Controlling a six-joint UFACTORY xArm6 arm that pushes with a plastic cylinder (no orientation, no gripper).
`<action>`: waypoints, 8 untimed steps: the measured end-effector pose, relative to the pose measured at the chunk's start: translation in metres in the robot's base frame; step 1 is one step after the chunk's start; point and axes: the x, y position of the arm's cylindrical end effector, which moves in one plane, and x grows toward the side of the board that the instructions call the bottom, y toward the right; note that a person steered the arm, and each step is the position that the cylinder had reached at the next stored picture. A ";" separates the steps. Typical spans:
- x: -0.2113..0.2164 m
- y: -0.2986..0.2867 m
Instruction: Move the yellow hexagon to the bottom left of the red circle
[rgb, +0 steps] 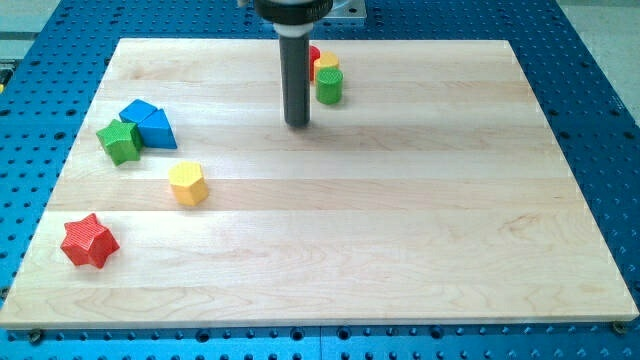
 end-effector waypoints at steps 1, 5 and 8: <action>0.050 -0.002; 0.145 -0.137; 0.098 -0.054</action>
